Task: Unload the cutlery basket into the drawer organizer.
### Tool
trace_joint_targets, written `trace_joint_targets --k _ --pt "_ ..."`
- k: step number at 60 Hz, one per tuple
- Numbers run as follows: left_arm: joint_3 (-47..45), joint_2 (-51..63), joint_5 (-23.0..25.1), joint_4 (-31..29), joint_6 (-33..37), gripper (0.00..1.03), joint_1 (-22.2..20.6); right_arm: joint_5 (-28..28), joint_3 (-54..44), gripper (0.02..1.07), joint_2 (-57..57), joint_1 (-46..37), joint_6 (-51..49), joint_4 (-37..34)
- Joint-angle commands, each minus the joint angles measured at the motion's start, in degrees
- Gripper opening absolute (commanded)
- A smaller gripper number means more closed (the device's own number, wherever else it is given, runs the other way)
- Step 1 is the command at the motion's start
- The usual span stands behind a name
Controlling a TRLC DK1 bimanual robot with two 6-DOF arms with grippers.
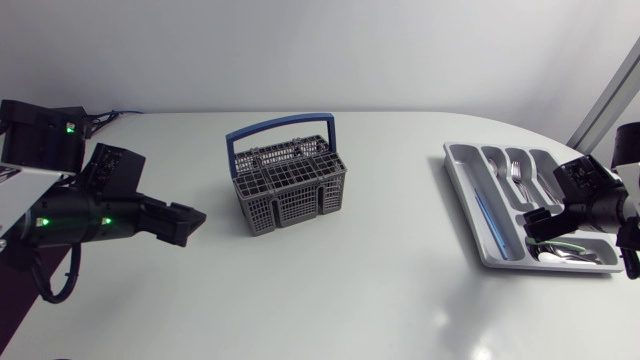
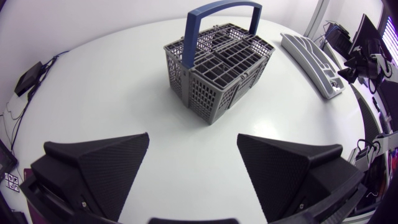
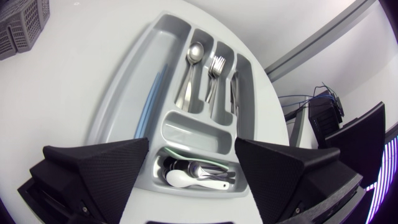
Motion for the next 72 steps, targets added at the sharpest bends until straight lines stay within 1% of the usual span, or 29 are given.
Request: trace_joint_targets --k 1,7,19,31,34,51,65,72 --pt "-2.0 -1.8 -0.4 -0.6 0.0 0.99 0.9 -0.7 -2.7 1.03 -3.2 1.8 2.1 1.2" --pt "-2.7 -3.4 -1.4 -0.9 0.2 0.99 1.0 -1.5 -4.2 1.03 -6.3 3.9 2.8 1.7" --pt "-4.0 -6.5 -3.1 -1.7 0.5 0.99 1.0 -1.5 -7.7 1.03 -13.8 8.0 4.1 4.1" --pt "-5.3 -9.1 -4.5 -2.2 0.5 0.99 1.4 -1.2 -10.3 1.03 -16.2 10.7 4.7 5.7" --pt "-5.7 -9.8 -4.7 -2.2 0.5 0.99 1.4 -1.2 -11.4 1.03 -17.1 10.8 4.8 7.2" --pt "-7.8 -13.9 -6.6 -1.9 0.3 0.99 1.4 0.9 -17.5 1.03 -23.8 13.7 4.7 14.8" --pt "-11.0 -19.3 -8.1 -1.2 0.3 0.99 1.6 2.9 -21.4 1.03 -28.0 16.6 4.7 17.7" --pt "-12.1 -22.3 -8.3 -0.9 -0.1 0.99 3.2 4.8 -23.9 1.03 -31.2 17.8 4.7 20.0"
